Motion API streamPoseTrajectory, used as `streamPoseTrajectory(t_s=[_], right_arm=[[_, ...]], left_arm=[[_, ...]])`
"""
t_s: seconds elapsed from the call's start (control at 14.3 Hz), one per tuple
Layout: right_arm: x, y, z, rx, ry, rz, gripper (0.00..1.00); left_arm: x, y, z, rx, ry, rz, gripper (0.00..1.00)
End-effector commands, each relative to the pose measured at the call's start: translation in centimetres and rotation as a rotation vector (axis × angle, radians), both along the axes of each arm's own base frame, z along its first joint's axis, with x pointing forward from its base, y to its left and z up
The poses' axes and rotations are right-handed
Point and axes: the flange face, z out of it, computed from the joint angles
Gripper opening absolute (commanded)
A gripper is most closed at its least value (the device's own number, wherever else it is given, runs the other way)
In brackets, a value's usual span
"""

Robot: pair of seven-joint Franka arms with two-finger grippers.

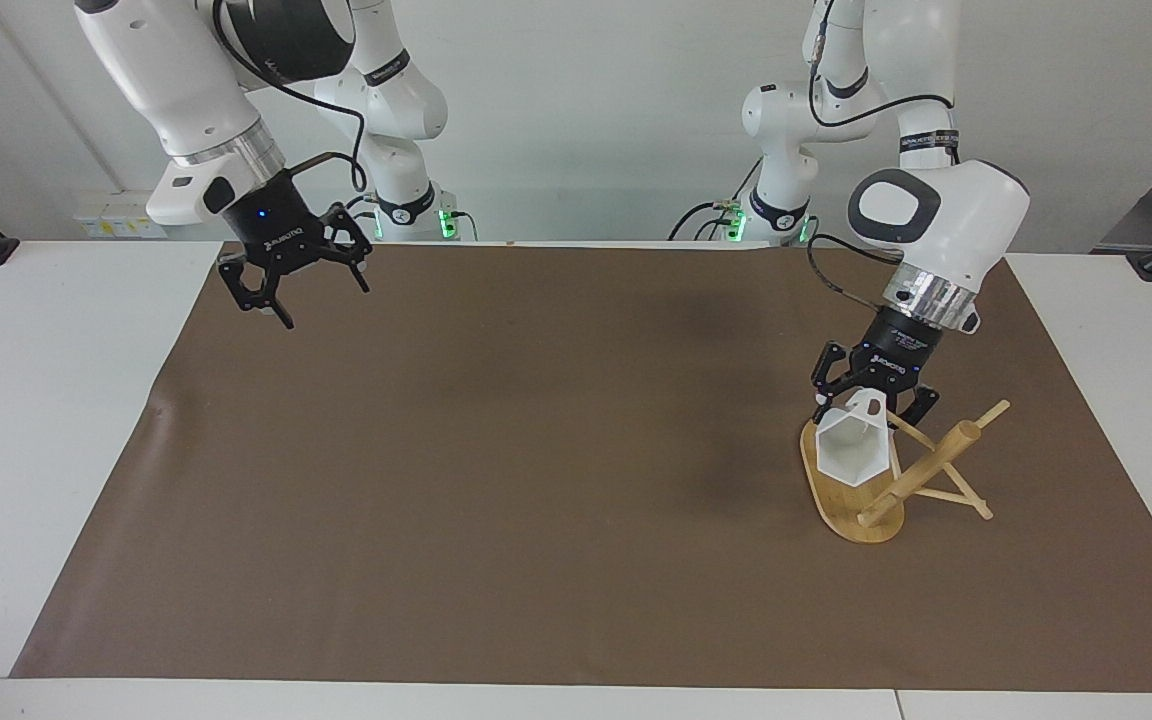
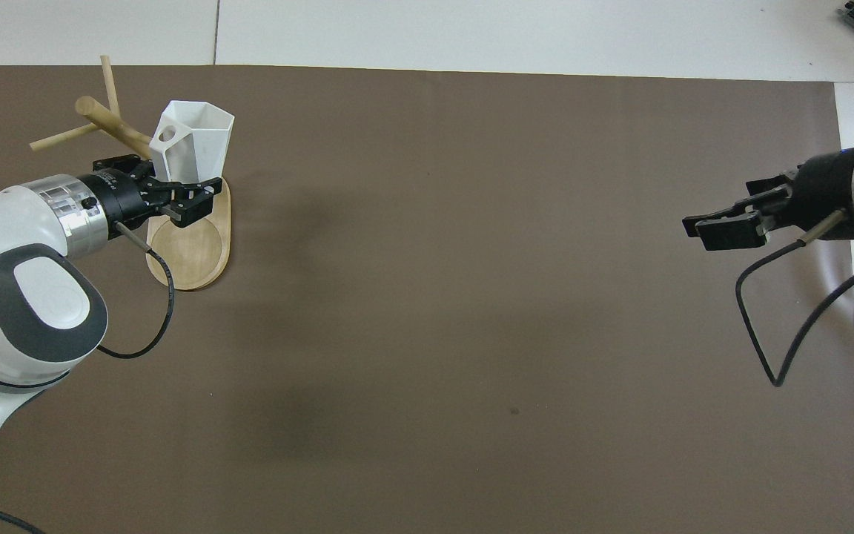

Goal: Hang cup on rack
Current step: 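Hang the cup on a mug tree peg with the left gripper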

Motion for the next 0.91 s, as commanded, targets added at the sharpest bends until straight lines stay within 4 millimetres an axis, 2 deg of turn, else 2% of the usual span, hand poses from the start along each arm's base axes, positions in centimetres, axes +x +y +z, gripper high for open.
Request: streamPoseTrajectory(t_s=[0.0,0.21,0.35,0.56,0.63,0.7,0.84], right_arm=[[-0.5,-1.5,0.5,-0.065,-0.006,0.047,1.0],[-0.6,-3.5,1.4,-0.171,-0.013,0.036,1.0],[-0.7,-5.0,1.4,-0.177,-0.014,0.0,1.0],[-0.6,-6.0,1.6,-0.265,-0.023,-0.002,1.0],[-0.5,-6.1,1.8,-0.314,-0.032,0.006,1.0],[-0.4,-6.2,1.8,-0.333,-0.038,0.009,1.0],[-0.4,-6.2,1.8,-0.33,-0.038,-0.002,1.0]], left_arm=[[-0.1,0.5,-0.1,0.004,-0.001,0.036,0.0],[-0.2,0.7,-0.3,-0.001,0.001,0.06,0.0],[-0.2,0.7,-0.3,-0.016,0.007,0.086,0.0],[-0.1,0.6,-0.5,-0.02,0.002,0.112,0.0],[-0.1,0.6,-0.4,-0.018,0.0,0.111,0.12],[0.0,0.8,-0.5,-0.02,0.002,0.115,0.99],[0.1,0.9,-0.3,-0.023,0.001,0.12,1.0]])
